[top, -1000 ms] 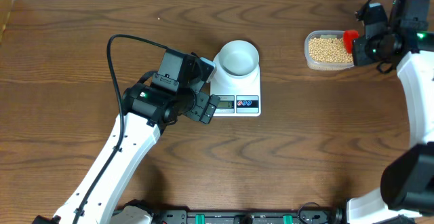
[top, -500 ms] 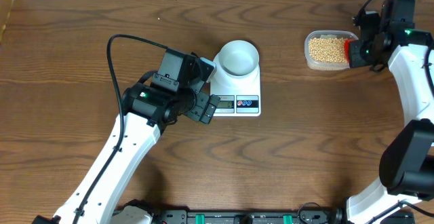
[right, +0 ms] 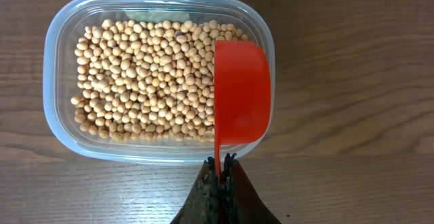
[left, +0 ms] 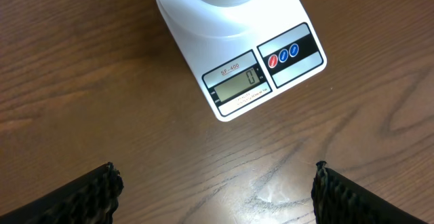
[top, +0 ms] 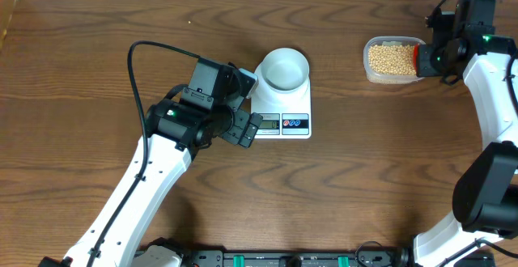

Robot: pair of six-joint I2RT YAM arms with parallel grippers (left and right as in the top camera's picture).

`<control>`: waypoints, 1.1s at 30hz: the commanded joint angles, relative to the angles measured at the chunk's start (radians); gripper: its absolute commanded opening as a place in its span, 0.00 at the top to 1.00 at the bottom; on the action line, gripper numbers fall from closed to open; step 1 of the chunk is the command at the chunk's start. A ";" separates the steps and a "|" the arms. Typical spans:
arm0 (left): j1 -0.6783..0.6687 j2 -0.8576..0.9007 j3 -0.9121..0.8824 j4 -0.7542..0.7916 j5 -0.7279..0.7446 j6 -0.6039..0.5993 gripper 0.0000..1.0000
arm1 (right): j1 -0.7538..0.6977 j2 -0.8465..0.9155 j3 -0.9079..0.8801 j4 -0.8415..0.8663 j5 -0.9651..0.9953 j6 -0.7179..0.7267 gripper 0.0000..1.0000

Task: Scoop item into bowl and weigh 50g on scale
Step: 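Move the right gripper with the scoop over the bean tub, then dip the red scoop into the beans with the right gripper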

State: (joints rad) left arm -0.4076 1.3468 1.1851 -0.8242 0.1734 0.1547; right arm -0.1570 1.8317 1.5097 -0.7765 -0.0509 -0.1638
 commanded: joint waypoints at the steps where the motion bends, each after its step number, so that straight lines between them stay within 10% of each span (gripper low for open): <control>1: 0.003 0.005 -0.003 -0.002 -0.009 0.002 0.08 | -0.012 0.003 -0.005 0.003 0.014 0.022 0.99; 33: 0.003 0.005 -0.003 -0.002 -0.009 0.002 0.08 | -0.012 0.093 -0.032 0.033 -0.195 0.081 0.99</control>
State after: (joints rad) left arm -0.4076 1.3468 1.1851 -0.8242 0.1734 0.1547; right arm -0.1570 1.9030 1.4887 -0.7376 -0.1978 -0.1108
